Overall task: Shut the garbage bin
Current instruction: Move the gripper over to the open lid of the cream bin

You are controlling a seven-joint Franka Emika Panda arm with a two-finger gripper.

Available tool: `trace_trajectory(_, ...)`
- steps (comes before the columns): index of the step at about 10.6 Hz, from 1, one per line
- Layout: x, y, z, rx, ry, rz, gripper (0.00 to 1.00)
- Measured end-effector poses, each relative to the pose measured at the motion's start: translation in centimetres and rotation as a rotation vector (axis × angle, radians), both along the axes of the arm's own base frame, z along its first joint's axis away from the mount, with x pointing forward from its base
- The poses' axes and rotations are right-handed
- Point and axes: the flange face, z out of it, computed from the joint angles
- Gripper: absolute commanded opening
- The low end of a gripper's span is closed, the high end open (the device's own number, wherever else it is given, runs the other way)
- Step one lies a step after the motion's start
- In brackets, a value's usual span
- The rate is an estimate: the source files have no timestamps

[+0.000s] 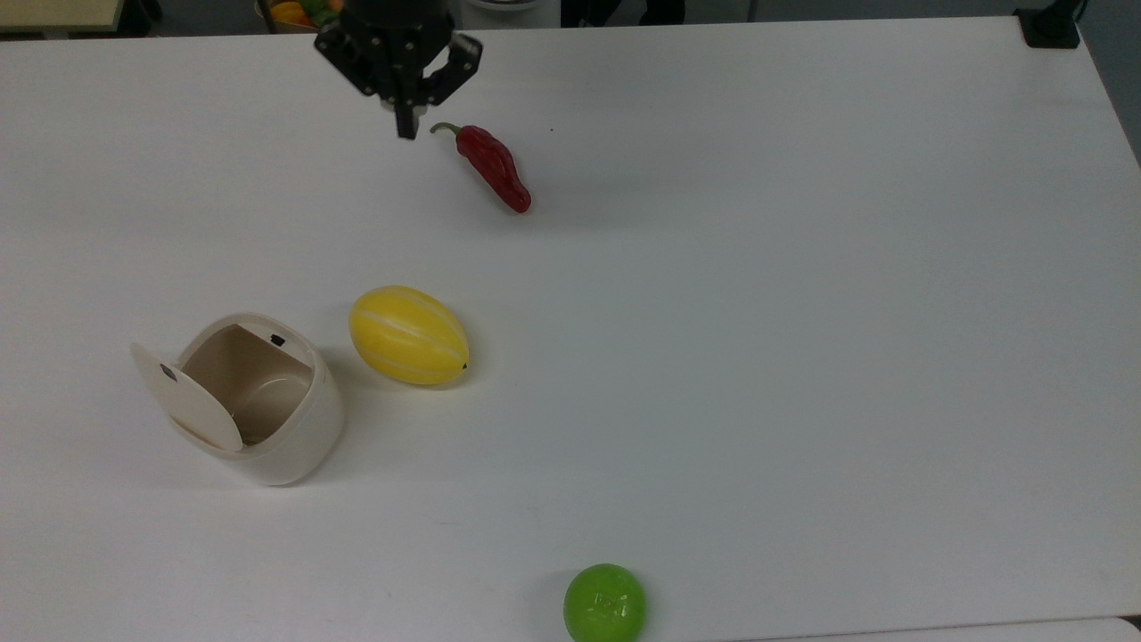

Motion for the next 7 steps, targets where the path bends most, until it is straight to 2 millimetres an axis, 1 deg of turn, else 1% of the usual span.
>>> trace_trajectory(2, 2.0, -2.5, -0.5, 0.003, -0.111, -0.047, 0.00)
trace_trajectory(5, 4.3, -7.5, -0.8, -0.006, -0.268, -0.115, 0.00)
trace_trajectory(7, 5.7, -10.0, -1.0, -0.015, -0.344, -0.146, 0.00)
